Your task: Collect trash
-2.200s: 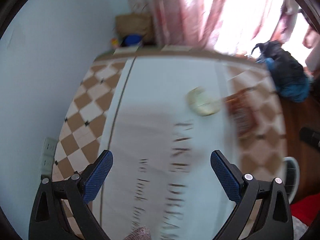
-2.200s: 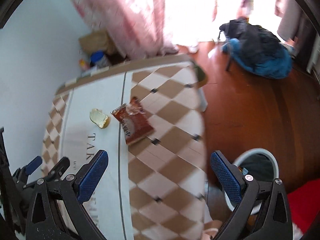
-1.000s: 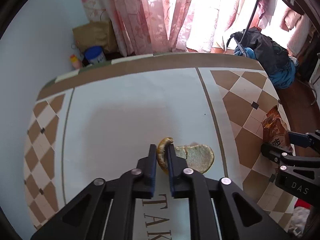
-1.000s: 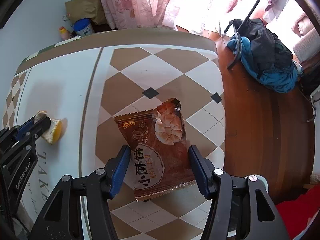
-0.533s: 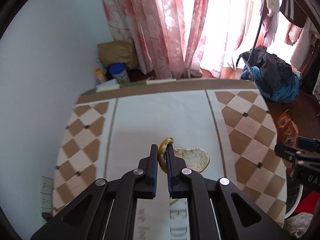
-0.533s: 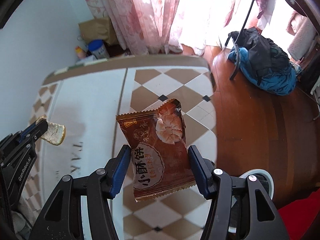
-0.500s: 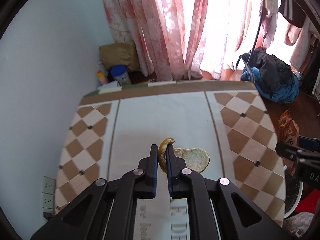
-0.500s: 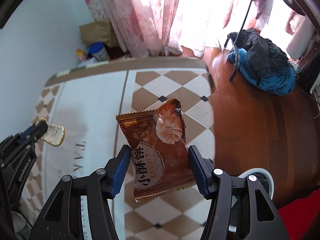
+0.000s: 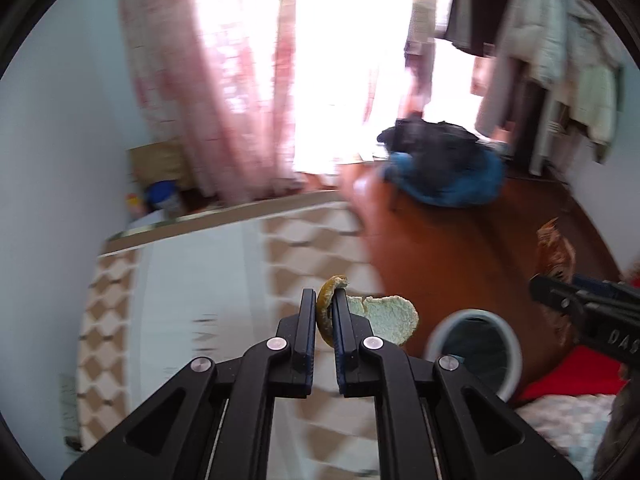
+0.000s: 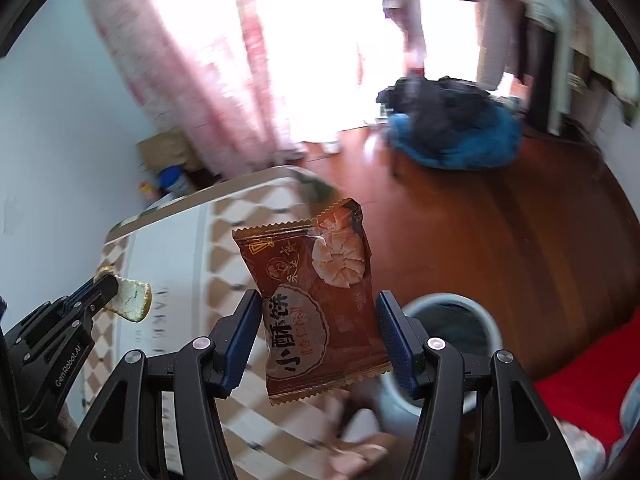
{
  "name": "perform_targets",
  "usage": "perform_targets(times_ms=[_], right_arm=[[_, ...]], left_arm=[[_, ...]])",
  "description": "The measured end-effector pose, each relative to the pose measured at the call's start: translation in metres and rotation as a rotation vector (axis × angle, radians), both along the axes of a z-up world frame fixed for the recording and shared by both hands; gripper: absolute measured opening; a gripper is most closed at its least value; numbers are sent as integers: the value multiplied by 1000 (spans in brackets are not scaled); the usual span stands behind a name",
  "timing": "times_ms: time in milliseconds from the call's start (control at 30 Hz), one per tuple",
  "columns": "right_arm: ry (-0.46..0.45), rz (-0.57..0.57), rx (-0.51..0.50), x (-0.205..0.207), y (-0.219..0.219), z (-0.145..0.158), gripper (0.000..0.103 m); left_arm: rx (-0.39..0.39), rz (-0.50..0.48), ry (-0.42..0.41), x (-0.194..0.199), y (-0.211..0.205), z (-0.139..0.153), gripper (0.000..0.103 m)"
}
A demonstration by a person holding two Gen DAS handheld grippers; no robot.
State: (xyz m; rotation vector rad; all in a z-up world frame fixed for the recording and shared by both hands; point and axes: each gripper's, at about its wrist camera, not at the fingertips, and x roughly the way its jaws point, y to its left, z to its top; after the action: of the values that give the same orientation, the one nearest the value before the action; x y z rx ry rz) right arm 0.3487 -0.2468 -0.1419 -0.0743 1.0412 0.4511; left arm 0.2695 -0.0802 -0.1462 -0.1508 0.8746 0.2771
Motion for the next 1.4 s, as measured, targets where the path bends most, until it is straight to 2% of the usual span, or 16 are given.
perform_targets(times_ms=[100,267,567,667,700,733,767,800,900,967,1000,1067,1133,1167,1200,1400], right_arm=[[16,-73,-3,1,-57,-3,61],[96,-195,-21,14,-141,-45,61],[345,-332,-5,53,-231,-190,61],[404,-349,-3,67,-244,-230,61],[420,-355,-4,70,-247,-241,61],[436,-352,1,74,-247,-252,61],[448,-350,4,79,-247,-259,61],[463,-356,2,84,-246,-270,61],[500,-356,5,94,-244,-297,65],[519,-352,13,103,-241,-310,79],[533,-351,20,106,-240,-316,83],[534,-357,32,108,-240,-320,93],[521,-361,22,108,-239,-318,94],[514,-360,19,106,-238,-317,102],[511,-359,13,105,-240,-314,103],[434,-345,-84,82,-239,-278,103]], left_arm=[[-65,-83,22,18,-47,-9,5],[-201,-208,149,60,-115,-65,5],[-347,-321,450,136,-183,-192,7],[-361,-309,520,152,-191,-223,14],[-357,-303,534,157,-192,-232,23],[-350,-295,540,159,-192,-237,45],[-346,-279,546,161,-190,-242,60],[-349,-268,546,157,-189,-245,84],[-332,-224,553,155,-180,-253,87],[-305,-205,556,153,-174,-257,90],[-283,-195,554,151,-172,-256,96],[-247,-182,543,148,-169,-252,98],[-215,-168,534,144,-163,-248,98],[-203,-161,530,142,-162,-246,98],[-188,-154,523,138,-161,-242,98],[-121,-155,489,121,-161,-217,98]])
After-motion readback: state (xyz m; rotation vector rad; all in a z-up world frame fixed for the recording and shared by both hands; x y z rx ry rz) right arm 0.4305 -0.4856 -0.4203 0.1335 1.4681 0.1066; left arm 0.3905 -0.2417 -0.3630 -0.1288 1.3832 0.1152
